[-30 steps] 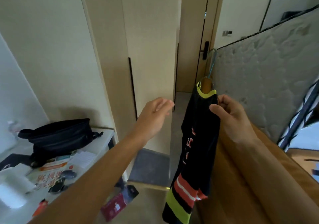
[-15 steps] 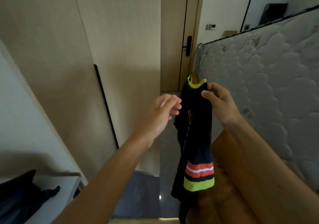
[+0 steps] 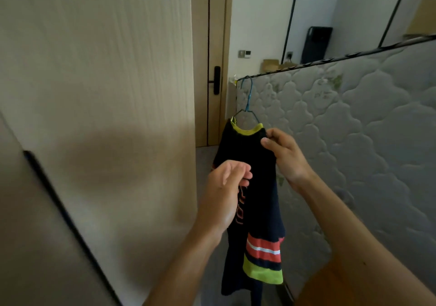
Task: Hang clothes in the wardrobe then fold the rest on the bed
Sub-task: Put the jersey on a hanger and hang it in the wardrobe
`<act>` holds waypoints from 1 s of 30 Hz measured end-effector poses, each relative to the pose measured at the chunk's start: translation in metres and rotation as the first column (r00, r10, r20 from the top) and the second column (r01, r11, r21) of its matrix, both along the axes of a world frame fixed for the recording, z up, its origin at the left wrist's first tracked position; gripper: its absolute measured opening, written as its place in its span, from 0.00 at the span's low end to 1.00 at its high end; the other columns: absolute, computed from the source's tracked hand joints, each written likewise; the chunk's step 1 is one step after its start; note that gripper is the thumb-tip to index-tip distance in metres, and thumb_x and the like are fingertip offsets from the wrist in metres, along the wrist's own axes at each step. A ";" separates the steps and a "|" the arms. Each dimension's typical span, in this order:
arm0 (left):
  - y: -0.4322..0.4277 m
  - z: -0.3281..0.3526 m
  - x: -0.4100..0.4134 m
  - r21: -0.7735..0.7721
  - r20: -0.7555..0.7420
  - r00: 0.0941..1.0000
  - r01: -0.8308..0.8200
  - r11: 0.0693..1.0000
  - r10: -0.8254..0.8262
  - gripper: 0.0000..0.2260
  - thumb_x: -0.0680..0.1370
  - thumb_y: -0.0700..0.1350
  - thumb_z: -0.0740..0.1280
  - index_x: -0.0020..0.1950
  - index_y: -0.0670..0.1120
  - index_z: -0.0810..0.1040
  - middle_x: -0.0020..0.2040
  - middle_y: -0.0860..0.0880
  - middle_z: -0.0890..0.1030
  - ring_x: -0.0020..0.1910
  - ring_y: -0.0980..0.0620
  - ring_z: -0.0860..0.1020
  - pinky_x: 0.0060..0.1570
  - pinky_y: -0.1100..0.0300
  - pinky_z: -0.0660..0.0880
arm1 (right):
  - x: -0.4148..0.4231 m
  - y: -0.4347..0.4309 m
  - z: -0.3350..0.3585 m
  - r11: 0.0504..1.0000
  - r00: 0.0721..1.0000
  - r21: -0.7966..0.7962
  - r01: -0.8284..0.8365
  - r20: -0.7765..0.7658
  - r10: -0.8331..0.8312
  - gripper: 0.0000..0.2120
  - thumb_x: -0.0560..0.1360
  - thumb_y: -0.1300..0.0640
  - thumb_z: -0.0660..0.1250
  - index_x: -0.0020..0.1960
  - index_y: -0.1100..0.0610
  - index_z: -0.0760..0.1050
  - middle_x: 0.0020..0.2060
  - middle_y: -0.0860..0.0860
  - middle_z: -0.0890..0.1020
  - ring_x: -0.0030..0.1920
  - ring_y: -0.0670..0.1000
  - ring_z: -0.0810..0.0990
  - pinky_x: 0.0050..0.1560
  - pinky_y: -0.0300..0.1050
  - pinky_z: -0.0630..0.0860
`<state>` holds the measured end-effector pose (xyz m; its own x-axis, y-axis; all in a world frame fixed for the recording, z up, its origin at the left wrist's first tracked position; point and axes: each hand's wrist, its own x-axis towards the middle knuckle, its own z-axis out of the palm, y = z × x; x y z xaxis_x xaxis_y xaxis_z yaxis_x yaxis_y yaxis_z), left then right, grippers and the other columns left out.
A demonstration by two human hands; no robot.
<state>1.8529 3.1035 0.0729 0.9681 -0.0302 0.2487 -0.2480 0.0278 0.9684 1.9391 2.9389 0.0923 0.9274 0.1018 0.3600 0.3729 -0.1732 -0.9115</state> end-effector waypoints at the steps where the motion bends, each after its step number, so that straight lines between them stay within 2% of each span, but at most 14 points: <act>1: 0.000 0.001 0.019 -0.001 0.001 1.000 -0.004 1.000 0.004 0.10 0.84 0.43 0.61 0.49 0.44 0.81 0.47 0.44 0.83 0.45 0.54 0.80 0.43 0.70 0.73 | 0.019 0.004 0.003 1.000 1.000 -0.001 0.000 -0.001 0.000 0.12 0.79 0.59 0.62 0.48 0.69 0.70 0.40 0.55 0.71 0.40 0.54 0.68 0.40 0.45 0.67; 4: -0.001 0.004 0.067 -0.004 0.011 1.000 -0.011 1.000 0.011 0.10 0.84 0.41 0.60 0.50 0.43 0.81 0.47 0.44 0.83 0.45 0.56 0.80 0.43 0.70 0.73 | 0.071 0.014 0.013 1.000 1.000 -0.008 -0.004 0.020 0.004 0.13 0.77 0.57 0.63 0.48 0.68 0.71 0.39 0.55 0.71 0.40 0.54 0.68 0.41 0.44 0.67; 7: -0.010 0.003 0.106 -0.024 0.003 1.000 -0.015 1.000 0.015 0.10 0.84 0.43 0.60 0.51 0.44 0.81 0.46 0.46 0.82 0.44 0.58 0.79 0.44 0.70 0.74 | 0.119 0.019 0.020 1.000 0.999 -0.003 -0.013 0.033 0.013 0.05 0.79 0.60 0.62 0.48 0.61 0.72 0.38 0.55 0.69 0.38 0.50 0.68 0.38 0.39 0.67; 9: -0.018 0.001 0.133 -0.039 -0.011 0.999 -0.050 0.998 0.050 0.09 0.84 0.44 0.60 0.50 0.45 0.80 0.46 0.47 0.82 0.44 0.56 0.79 0.44 0.69 0.74 | 0.151 0.020 0.021 0.999 0.999 0.006 -0.041 0.028 0.041 0.02 0.81 0.62 0.61 0.50 0.60 0.72 0.39 0.55 0.68 0.36 0.48 0.67 0.36 0.36 0.67; 11: -0.025 -0.001 0.157 -0.054 -0.011 0.995 -0.095 0.994 0.094 0.09 0.84 0.44 0.60 0.51 0.47 0.80 0.45 0.50 0.82 0.44 0.57 0.79 0.45 0.70 0.74 | 0.181 0.022 0.021 0.997 0.997 0.004 -0.071 0.017 0.071 0.05 0.79 0.59 0.62 0.50 0.62 0.72 0.40 0.56 0.69 0.36 0.51 0.67 0.36 0.38 0.66; 14: -0.031 -0.005 0.195 -0.072 0.010 0.986 -0.167 0.983 0.168 0.09 0.84 0.45 0.60 0.52 0.48 0.80 0.46 0.54 0.81 0.46 0.61 0.79 0.47 0.71 0.73 | 0.232 0.020 0.017 0.991 0.991 -0.001 -0.131 0.017 0.131 0.14 0.78 0.57 0.62 0.48 0.70 0.69 0.40 0.56 0.69 0.39 0.55 0.66 0.37 0.43 0.64; 17: -0.033 -0.013 0.236 -0.112 0.032 0.960 -0.272 0.956 0.277 0.09 0.84 0.46 0.59 0.53 0.49 0.79 0.45 0.58 0.81 0.47 0.63 0.79 0.48 0.72 0.73 | 0.285 0.017 0.009 0.978 0.978 0.000 -0.206 0.040 0.206 0.14 0.79 0.58 0.62 0.48 0.71 0.68 0.39 0.57 0.69 0.38 0.55 0.66 0.36 0.41 0.65; 19: -0.036 -0.019 0.264 -0.140 0.032 0.929 -0.361 0.922 0.368 0.10 0.84 0.45 0.58 0.52 0.48 0.79 0.43 0.61 0.81 0.47 0.64 0.78 0.48 0.72 0.72 | 0.319 0.019 0.001 0.957 0.957 0.028 -0.288 0.050 0.287 0.10 0.80 0.58 0.62 0.48 0.67 0.70 0.39 0.57 0.69 0.37 0.52 0.68 0.36 0.39 0.66; 21: -0.042 -0.024 0.297 -0.150 0.029 0.883 -0.459 0.875 0.468 0.10 0.85 0.45 0.57 0.51 0.47 0.78 0.42 0.63 0.80 0.47 0.64 0.78 0.48 0.72 0.72 | 0.359 0.023 -0.006 0.913 0.914 0.050 -0.405 0.048 0.402 0.07 0.79 0.59 0.62 0.49 0.63 0.71 0.40 0.57 0.69 0.38 0.53 0.67 0.37 0.41 0.66; 23: -0.046 -0.024 0.328 -0.150 -0.010 0.819 -0.569 0.809 0.574 0.11 0.85 0.47 0.57 0.51 0.49 0.78 0.43 0.61 0.80 0.47 0.62 0.78 0.48 0.72 0.72 | 0.396 0.031 -0.011 0.852 0.854 0.050 -0.521 0.022 0.520 0.08 0.80 0.59 0.62 0.49 0.65 0.70 0.40 0.57 0.69 0.38 0.55 0.67 0.37 0.43 0.66; 26: -0.046 -0.016 0.366 -0.160 -0.084 0.708 -0.704 0.692 0.701 0.12 0.85 0.49 0.56 0.49 0.53 0.78 0.44 0.57 0.80 0.45 0.62 0.79 0.44 0.71 0.74 | 0.441 0.041 -0.014 0.753 0.753 0.030 -0.658 -0.011 0.658 0.11 0.81 0.60 0.62 0.50 0.70 0.69 0.40 0.57 0.70 0.37 0.55 0.68 0.37 0.40 0.68; 28: -0.039 -0.007 0.389 -0.186 -0.125 0.639 -0.767 0.615 0.759 0.13 0.85 0.48 0.56 0.48 0.52 0.79 0.43 0.55 0.81 0.42 0.63 0.79 0.42 0.71 0.74 | 0.468 0.049 -0.010 0.688 0.687 0.018 -0.726 -0.011 0.726 0.14 0.80 0.59 0.62 0.50 0.72 0.68 0.38 0.57 0.70 0.35 0.53 0.69 0.35 0.37 0.68; 30: -0.030 -0.001 0.408 -0.201 -0.163 0.588 -0.806 0.557 0.792 0.14 0.84 0.49 0.56 0.47 0.52 0.80 0.43 0.53 0.80 0.44 0.59 0.78 0.44 0.68 0.74 | 0.493 0.060 -0.001 0.630 0.630 0.030 -0.776 -0.017 0.777 0.15 0.80 0.58 0.63 0.50 0.72 0.68 0.38 0.58 0.72 0.36 0.53 0.71 0.35 0.38 0.69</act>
<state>2.2611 3.0740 0.0720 0.5767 0.8122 0.0883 -0.2340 0.0607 0.9704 2.4317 2.9986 0.0909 0.5170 0.7823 0.3474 0.3384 0.1859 -0.9224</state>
